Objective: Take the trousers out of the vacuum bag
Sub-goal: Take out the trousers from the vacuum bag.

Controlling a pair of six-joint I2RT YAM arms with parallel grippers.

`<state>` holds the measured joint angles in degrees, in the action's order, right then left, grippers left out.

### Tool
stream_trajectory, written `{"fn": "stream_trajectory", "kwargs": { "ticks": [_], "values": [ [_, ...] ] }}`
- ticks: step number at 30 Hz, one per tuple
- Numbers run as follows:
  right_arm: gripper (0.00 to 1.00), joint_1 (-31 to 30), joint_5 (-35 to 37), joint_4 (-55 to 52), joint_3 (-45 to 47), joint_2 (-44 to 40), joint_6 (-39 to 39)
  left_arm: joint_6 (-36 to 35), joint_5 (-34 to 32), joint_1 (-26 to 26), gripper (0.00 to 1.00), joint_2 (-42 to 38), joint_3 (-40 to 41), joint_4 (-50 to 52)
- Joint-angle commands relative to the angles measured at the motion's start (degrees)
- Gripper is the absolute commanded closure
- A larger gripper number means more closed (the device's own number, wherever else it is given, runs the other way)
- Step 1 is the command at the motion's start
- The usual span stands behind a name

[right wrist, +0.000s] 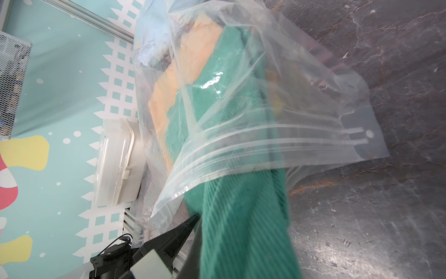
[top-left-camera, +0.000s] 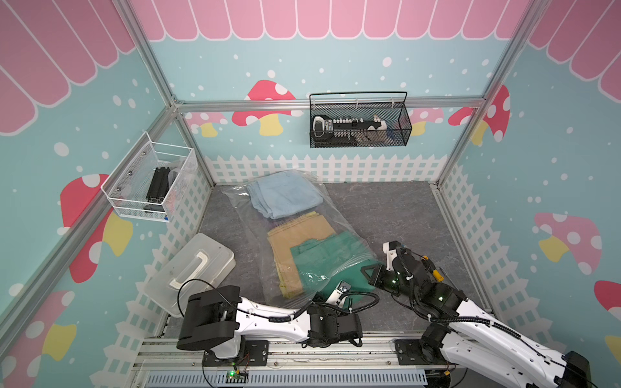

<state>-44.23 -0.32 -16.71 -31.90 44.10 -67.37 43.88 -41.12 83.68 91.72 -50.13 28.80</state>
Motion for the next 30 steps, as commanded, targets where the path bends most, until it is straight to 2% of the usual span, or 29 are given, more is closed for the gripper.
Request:
{"fn": "stream_trajectory", "kwargs": {
  "ticks": [1,6,11,13,16,20,25,30],
  "values": [
    [0.96,0.3,-0.2,1.3,-1.9,-0.8,-0.6,1.8,0.0,-1.5,0.28,-0.4,1.5,0.1],
    [0.96,0.3,-0.4,1.3,-1.5,-0.7,-0.5,0.5,1.5,-2.5,0.39,-0.6,2.5,-1.3],
    [0.96,0.3,-0.6,1.4,-1.3,-0.9,-0.6,0.0,1.9,-3.0,0.44,-0.3,2.6,-1.5],
    [0.96,0.3,-0.6,1.4,-1.2,-1.0,-0.6,0.1,1.7,-3.1,0.44,-0.2,2.8,-1.5],
    [0.96,0.3,-0.6,1.4,-1.0,-1.1,-0.7,0.3,2.1,-3.5,0.36,-0.1,3.3,-1.8],
    [0.96,0.3,-0.6,1.4,-1.0,-1.0,-0.6,0.4,2.2,-3.8,0.36,0.1,3.7,-1.9],
    [0.96,0.3,-0.8,1.6,-0.8,-1.0,-0.6,0.2,2.4,-4.2,0.49,0.1,3.9,-2.2],
    [0.97,0.3,-0.9,1.6,-1.0,-1.0,-0.4,-0.4,2.9,-4.6,0.68,0.1,4.1,-3.1]
  ]
}}
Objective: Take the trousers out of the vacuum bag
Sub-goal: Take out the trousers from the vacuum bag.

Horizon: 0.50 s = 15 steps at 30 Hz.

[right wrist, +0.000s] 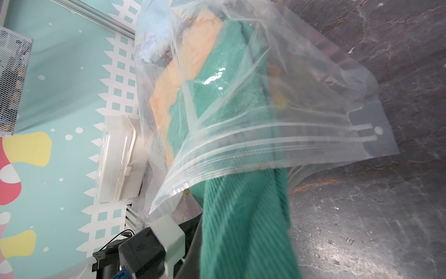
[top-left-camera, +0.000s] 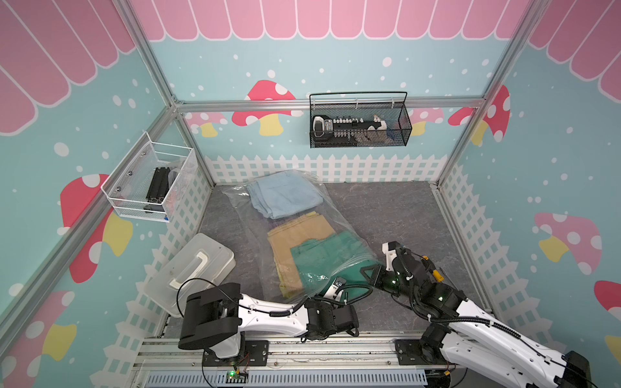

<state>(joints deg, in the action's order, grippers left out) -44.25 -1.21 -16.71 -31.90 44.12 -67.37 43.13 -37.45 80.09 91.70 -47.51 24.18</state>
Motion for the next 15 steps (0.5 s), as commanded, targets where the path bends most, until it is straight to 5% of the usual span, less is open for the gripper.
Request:
{"fn": "stream_trajectory", "kwargs": {
  "ticks": [1,11,15],
  "values": [
    [0.97,0.3,0.0,1.6,-1.1,-1.0,-0.3,0.2,-0.7,-1.0,0.72,0.1,1.5,1.4],
    [0.96,0.3,-1.3,1.6,-1.1,-1.7,0.0,-1.6,-0.8,-0.6,1.00,-1.9,1.7,0.7],
    [0.96,0.3,-2.8,0.4,-1.8,-2.2,1.7,-3.4,-1.0,0.9,1.00,-3.2,0.9,0.8]
  ]
}}
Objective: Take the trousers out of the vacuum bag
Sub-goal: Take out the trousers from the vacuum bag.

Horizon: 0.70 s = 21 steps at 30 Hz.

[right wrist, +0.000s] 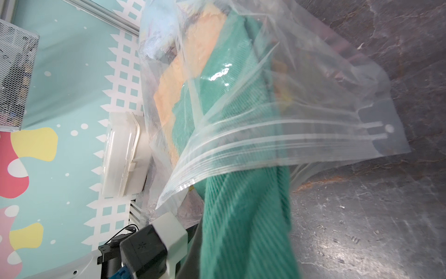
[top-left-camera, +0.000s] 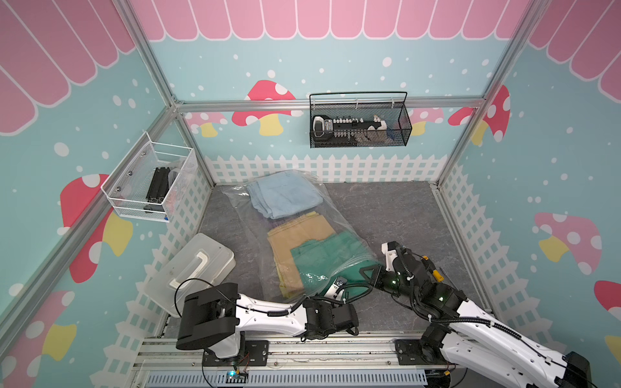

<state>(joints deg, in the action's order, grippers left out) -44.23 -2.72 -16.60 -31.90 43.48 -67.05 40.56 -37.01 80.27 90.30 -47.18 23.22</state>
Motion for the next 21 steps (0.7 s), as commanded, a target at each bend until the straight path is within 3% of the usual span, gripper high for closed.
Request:
{"fn": "stream_trajectory", "kwargs": {
  "ticks": [1,21],
  "values": [
    [0.96,0.3,-1.7,-0.1,-2.1,-1.6,1.8,-1.2,-1.7,1.2,1.00,-2.0,0.4,1.8],
    [0.97,0.3,-5.2,-14.2,-8.6,-9.1,9.0,-4.1,-6.5,9.5,1.00,-7.6,-10.0,11.6]
  ]
}}
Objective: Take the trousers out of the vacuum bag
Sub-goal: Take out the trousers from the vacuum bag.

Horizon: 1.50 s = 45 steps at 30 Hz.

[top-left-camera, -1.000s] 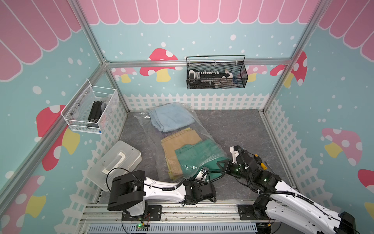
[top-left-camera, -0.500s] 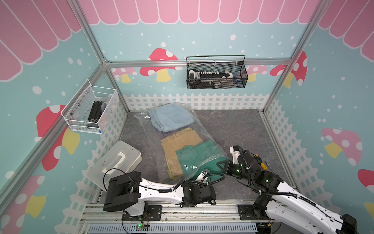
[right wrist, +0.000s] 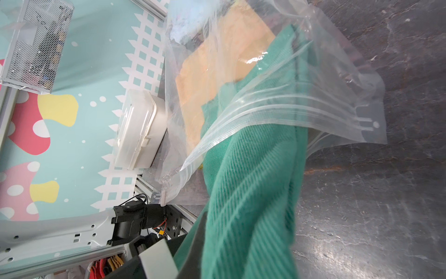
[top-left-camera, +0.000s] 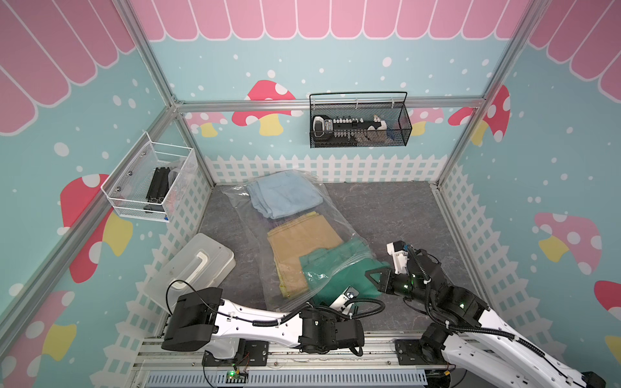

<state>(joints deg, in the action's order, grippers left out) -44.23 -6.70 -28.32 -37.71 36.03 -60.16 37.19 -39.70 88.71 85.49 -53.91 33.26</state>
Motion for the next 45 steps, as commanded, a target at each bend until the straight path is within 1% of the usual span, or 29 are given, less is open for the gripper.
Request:
{"fn": "stream_trajectory", "kwargs": {
  "ticks": [1,7,15,25,31,36,40,45],
  "values": [
    [0.97,0.3,-1.3,-3.2,-3.3,-2.0,2.5,-0.9,-3.9,1.4,1.00,-3.1,-3.7,2.0],
    [0.97,0.3,-3.0,-9.3,-9.2,-4.2,6.0,-2.2,-5.5,4.5,1.00,-4.0,-8.5,5.7],
    [0.97,0.3,-3.5,-13.1,-15.8,-7.6,6.2,-4.8,-6.5,7.0,1.00,-3.5,-16.3,8.4],
    [0.96,0.3,-2.0,-18.7,-25.7,-8.9,7.8,-9.9,-2.7,8.3,1.00,-5.2,-23.0,8.4],
    [0.96,0.3,-1.6,-19.8,-29.3,-9.7,8.3,-13.8,1.8,8.6,1.00,-3.7,-27.2,8.2],
    [0.97,0.3,3.9,-23.8,-31.2,-10.1,8.8,-17.5,5.4,8.6,1.00,-1.6,-29.9,6.4],
    [0.97,0.3,10.3,-26.2,-31.2,-9.9,8.5,-20.8,8.4,8.1,1.00,0.4,-32.5,5.1],
    [0.97,0.3,21.5,-28.7,-31.2,-10.2,7.8,-22.6,14.7,5.0,1.00,2.6,-35.0,3.7]
  ]
}}
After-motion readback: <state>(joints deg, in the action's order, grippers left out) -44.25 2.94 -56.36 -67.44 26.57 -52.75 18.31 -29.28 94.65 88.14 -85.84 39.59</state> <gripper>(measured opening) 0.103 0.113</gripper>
